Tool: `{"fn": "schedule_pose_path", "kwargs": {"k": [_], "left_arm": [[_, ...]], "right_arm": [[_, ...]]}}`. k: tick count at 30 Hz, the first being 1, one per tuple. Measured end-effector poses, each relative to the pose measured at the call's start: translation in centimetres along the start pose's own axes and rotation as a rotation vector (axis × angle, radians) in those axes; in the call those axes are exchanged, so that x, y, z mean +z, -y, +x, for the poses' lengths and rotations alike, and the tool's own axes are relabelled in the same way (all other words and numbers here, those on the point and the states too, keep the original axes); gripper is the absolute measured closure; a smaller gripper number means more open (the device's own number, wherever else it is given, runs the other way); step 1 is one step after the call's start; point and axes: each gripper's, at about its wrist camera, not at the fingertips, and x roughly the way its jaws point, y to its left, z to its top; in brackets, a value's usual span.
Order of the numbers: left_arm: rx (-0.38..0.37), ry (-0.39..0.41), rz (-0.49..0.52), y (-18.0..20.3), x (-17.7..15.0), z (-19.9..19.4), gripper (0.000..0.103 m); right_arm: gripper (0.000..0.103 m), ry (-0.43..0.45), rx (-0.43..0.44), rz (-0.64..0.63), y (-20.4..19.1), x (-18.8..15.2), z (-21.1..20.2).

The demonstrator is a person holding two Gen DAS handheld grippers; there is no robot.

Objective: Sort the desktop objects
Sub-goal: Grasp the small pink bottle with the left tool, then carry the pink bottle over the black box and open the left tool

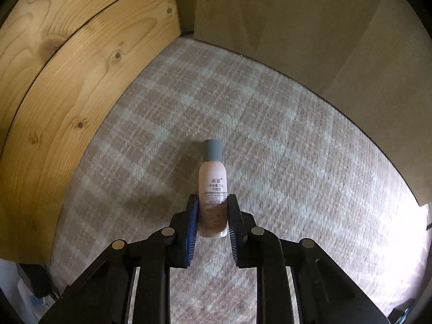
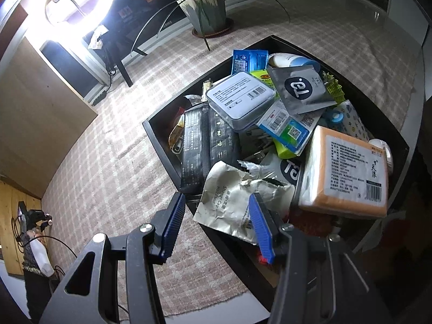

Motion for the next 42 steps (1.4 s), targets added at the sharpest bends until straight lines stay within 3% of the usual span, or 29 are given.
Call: {"fn": "schedule_pose_path", "kwargs": {"k": [6,12,19,22,29,33,42], "left_arm": [[-0.040,-0.005,0.063,1.3,-2.9,-1.3,0.084],[-0.116,0.015,0.208,6.1,-7.8,-4.5,0.084],[-0.214,0.041,0.458,15.2,-15.5,-8.7,0.084],[-0.260,0.043,0.567,21.1,-19.8,-11.3,0.084],[-0.360,0.019,0.815,33.8,-26.4,-14.5,0.084],[-0.424,-0.004,0.944,34.3,-32.3,-18.4,0.084],[-0.496,-0.020,1.175,41.5,-43.2,-23.5,0.084]], "right_arm": [[0.054,0.017,0.006,-0.004,0.8,0.7,-0.5],[0.054,0.037,-0.014,-0.001,2.5,1.0,-1.6],[0.054,0.056,-0.035,0.048,6.4,0.6,-3.0],[0.054,0.063,-0.047,0.065,8.2,0.5,-3.7],[0.054,0.088,-0.087,0.116,12.7,-0.5,-5.2],[0.054,0.094,-0.107,0.151,15.7,-1.2,-5.9],[0.054,0.103,-0.133,0.233,22.6,-3.8,-7.4]]}}
